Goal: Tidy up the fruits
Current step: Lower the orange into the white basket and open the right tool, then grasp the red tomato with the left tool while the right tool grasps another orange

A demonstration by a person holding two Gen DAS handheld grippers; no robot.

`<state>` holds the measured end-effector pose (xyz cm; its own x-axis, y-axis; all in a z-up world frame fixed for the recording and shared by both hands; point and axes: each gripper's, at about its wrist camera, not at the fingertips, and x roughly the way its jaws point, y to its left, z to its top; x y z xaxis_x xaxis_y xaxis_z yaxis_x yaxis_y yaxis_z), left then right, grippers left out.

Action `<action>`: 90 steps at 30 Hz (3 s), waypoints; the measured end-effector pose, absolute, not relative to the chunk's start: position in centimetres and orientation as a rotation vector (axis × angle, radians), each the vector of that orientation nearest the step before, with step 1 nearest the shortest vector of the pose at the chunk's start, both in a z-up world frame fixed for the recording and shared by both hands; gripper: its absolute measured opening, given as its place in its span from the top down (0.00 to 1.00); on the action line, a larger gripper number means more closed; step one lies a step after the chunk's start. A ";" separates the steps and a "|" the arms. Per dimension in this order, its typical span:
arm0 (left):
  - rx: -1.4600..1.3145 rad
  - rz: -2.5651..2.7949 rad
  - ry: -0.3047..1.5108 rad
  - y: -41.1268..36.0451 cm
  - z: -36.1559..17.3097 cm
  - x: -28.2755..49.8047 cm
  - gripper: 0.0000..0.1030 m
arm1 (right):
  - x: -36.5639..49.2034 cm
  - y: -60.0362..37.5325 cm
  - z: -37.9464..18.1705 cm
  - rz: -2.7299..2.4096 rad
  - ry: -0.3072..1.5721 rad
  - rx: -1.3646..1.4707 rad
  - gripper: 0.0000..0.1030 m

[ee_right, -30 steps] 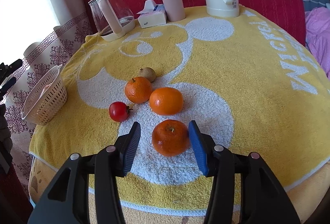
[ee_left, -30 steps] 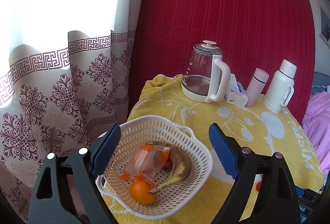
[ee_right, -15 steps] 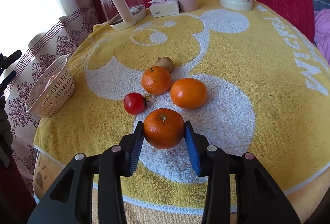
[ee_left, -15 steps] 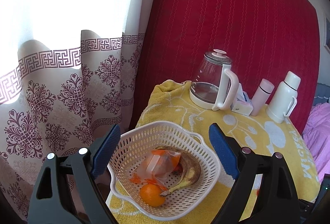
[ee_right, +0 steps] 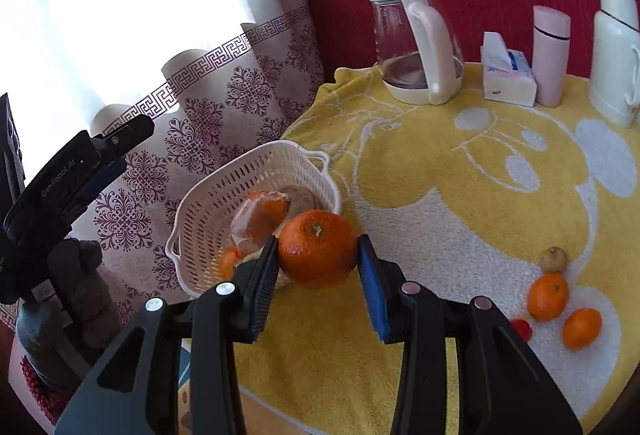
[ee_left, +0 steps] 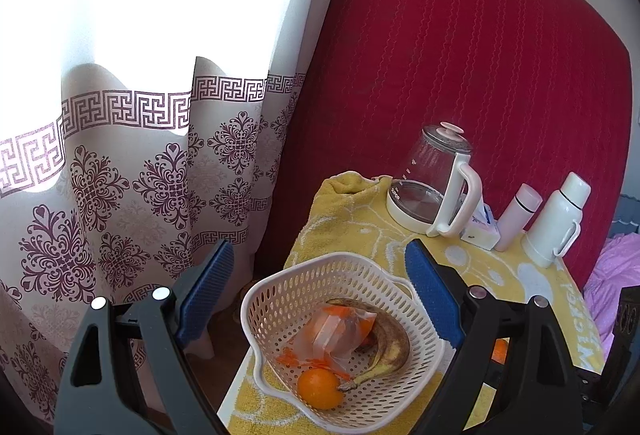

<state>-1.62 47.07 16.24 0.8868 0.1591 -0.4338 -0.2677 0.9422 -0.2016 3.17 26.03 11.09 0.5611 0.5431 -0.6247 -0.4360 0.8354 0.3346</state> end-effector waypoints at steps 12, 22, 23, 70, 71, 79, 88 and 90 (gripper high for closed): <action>-0.278 0.247 0.430 47.9 16.0 -1.3 0.14 | 5.3 30.5 12.0 0.621 0.791 0.181 0.56; -0.237 0.218 0.432 46.0 16.0 -1.1 0.14 | 4.2 24.7 7.8 0.505 0.845 0.245 0.55; -0.230 0.215 0.433 45.7 16.0 -1.1 0.14 | 3.9 24.2 7.5 0.490 0.844 0.242 0.55; -0.033 0.069 0.478 35.9 14.2 0.1 0.06 | 1.2 5.0 5.0 0.087 0.741 0.374 0.48; -0.030 0.054 0.480 35.3 14.0 0.1 0.06 | 1.2 4.8 4.9 0.081 0.739 0.375 0.48; -0.025 -0.110 0.582 29.3 10.3 1.5 0.06 | 1.2 3.3 4.4 0.044 0.735 0.388 0.47; 0.025 -0.248 0.751 24.1 4.8 3.6 0.21 | 1.7 1.8 2.6 0.033 0.779 0.434 0.45; 0.015 -0.277 0.775 23.6 4.1 3.8 0.21 | 1.9 1.6 2.2 0.033 0.786 0.442 0.45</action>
